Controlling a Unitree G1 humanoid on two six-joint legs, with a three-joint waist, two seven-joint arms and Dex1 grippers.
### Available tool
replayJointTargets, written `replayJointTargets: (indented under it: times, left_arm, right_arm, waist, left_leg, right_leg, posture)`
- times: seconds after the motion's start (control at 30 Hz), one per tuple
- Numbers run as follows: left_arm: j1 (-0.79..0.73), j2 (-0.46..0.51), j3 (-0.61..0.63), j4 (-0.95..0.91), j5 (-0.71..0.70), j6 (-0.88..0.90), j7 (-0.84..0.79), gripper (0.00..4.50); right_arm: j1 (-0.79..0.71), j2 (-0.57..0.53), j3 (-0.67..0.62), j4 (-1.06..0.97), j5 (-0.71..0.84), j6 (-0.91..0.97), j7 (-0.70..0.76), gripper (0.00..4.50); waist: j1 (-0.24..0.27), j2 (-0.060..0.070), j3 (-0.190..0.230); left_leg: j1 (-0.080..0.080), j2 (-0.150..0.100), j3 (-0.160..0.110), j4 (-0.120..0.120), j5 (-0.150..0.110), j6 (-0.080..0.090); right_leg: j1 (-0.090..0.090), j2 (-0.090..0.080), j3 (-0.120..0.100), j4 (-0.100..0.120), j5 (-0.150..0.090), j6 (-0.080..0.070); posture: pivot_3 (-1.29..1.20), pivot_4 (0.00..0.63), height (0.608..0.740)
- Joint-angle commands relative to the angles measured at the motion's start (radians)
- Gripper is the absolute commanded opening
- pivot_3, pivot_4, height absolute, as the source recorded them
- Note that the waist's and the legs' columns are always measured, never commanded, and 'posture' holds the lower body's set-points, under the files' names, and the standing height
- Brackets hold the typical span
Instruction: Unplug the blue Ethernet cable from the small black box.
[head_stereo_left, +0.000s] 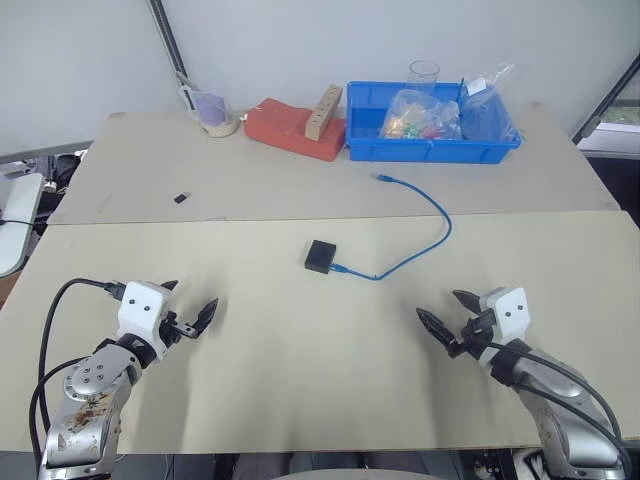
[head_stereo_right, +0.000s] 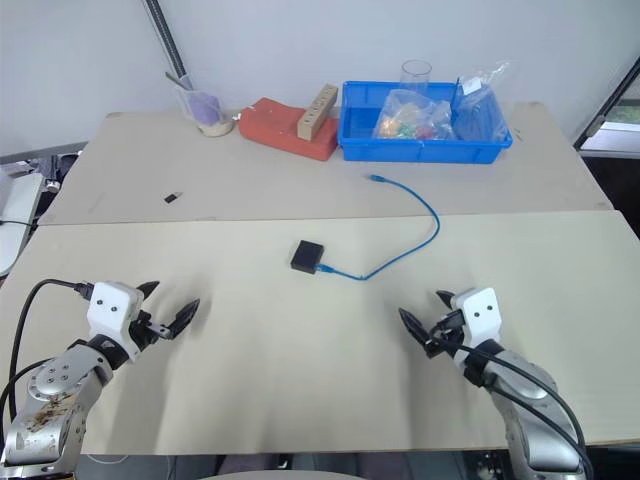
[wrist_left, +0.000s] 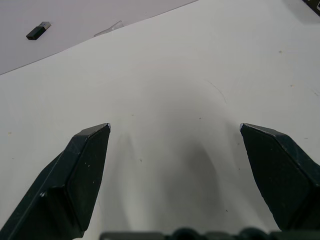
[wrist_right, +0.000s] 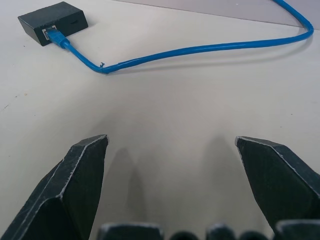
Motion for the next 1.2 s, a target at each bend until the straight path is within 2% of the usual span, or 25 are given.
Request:
replayJointTargets:
  times: [0.03, 0.23, 0.37, 0.47, 0.57, 0.7, 0.93, 1.03, 1.2]
  left_arm:
    - [-0.004, 0.019, 0.029, -0.026, -0.034, 0.027, -0.012, 4.42]
    - [-0.031, 0.104, 0.023, -0.115, -0.173, 0.04, -0.19, 4.42]
    - [-0.089, 0.209, 0.026, -0.186, -0.271, 0.078, -0.315, 4.42]
    - [-0.148, 0.291, 0.047, -0.185, -0.341, 0.122, -0.387, 4.42]
    - [-0.201, 0.355, 0.052, -0.161, -0.388, 0.158, -0.446, 4.42]
    - [-0.229, 0.393, 0.038, -0.125, -0.373, 0.146, -0.489, 4.42]
    - [-0.23, 0.38, 0.026, -0.12, -0.357, 0.135, -0.481, 4.42]
    - [-0.223, 0.366, 0.019, -0.14, -0.36, 0.135, -0.472, 4.42]
    - [-0.186, 0.336, 0.014, -0.174, -0.371, 0.129, -0.473, 4.42]
  right_arm:
    - [-0.016, -0.012, -0.018, -0.009, 0.016, -0.04, 0.02, 4.5]
    - [-0.134, -0.112, 0.038, -0.035, 0.067, 0.046, 0.151, 4.5]
    - [-0.282, -0.212, 0.062, -0.048, 0.207, 0.207, 0.287, 4.5]
    - [-0.363, -0.304, 0.091, -0.048, 0.259, 0.264, 0.399, 4.5]
    - [-0.457, -0.337, 0.12, -0.019, 0.281, 0.298, 0.446, 4.5]
    - [-0.578, -0.317, 0.168, 0.057, 0.25, 0.294, 0.452, 4.5]
    - [-0.635, -0.272, 0.248, 0.106, 0.166, 0.268, 0.413, 4.5]
    - [-0.674, -0.219, 0.311, 0.139, 0.114, 0.291, 0.367, 4.5]
    - [-0.823, -0.051, 0.472, 0.42, -0.033, 0.183, 0.364, 4.5]
  waist:
    - [0.0, 0.0, 0.0]
    - [-0.003, 0.0, 0.0]
    - [-0.002, 0.0, 0.0]
    - [0.002, 0.001, 0.001]
    - [0.0, 0.0, 0.001]
    - [-0.007, 0.0, 0.001]
    - [-0.001, 0.0, 0.001]
    - [-0.003, 0.0, 0.001]
    - [-0.014, 0.0, 0.001]
  left_leg:
    - [0.0, 0.0, 0.0, 0.0, 0.0, 0.0]
    - [0.0, 0.0, 0.0, 0.0, 0.0, 0.0]
    - [0.0, 0.0, 0.0, 0.001, 0.0, 0.0]
    - [0.0, 0.0, 0.0, 0.001, 0.0, 0.0]
    - [0.0, 0.0, 0.0, 0.001, 0.0, 0.001]
    - [0.001, 0.0, 0.0, 0.001, 0.0, 0.001]
    - [-0.001, 0.0, 0.0, 0.001, 0.0, 0.001]
    - [0.0, 0.0, 0.0, 0.002, 0.0, 0.001]
    - [0.001, 0.001, 0.0, 0.001, 0.0, 0.001]
  right_leg:
    - [0.0, 0.0, 0.0, 0.0, 0.0, 0.0]
    - [0.0, 0.001, 0.0, 0.0, 0.0, 0.0]
    - [0.0, 0.001, 0.0, 0.0, 0.0, 0.0]
    - [0.001, 0.0, -0.001, -0.001, 0.0, 0.0]
    - [0.001, 0.001, -0.002, -0.003, 0.0, 0.0]
    - [0.001, 0.001, -0.001, -0.002, 0.0, 0.0]
    - [0.001, 0.001, -0.002, -0.003, 0.0, 0.0]
    - [0.001, 0.001, -0.002, -0.002, 0.0, 0.0]
    - [-0.001, 0.002, -0.001, 0.002, 0.0, 0.0]
  posture:
    - [0.0, 0.15, 0.74]
    - [0.0, 0.15, 0.74]
    - [0.0, 0.15, 0.74]
    - [0.0, 0.15, 0.74]
    - [0.0, 0.15, 0.74]
    - [0.0, 0.15, 0.74]
    - [0.0, 0.15, 0.74]
    - [0.0, 0.15, 0.74]
    - [0.0, 0.15, 0.74]
